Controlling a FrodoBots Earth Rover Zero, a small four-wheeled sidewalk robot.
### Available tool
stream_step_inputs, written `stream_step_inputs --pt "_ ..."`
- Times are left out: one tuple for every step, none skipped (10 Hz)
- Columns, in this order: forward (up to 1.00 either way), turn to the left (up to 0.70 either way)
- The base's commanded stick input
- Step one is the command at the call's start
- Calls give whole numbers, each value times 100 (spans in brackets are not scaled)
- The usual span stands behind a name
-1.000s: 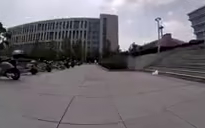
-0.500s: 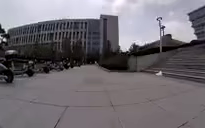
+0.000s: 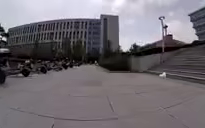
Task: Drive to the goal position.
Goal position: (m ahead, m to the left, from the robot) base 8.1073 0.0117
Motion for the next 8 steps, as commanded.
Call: stream_step_inputs --pt "70 0" --pt "70 0" --pt "70 0" --pt "70 0" --pt "70 0" --pt "70 0" --pt "70 0" --pt "70 0"
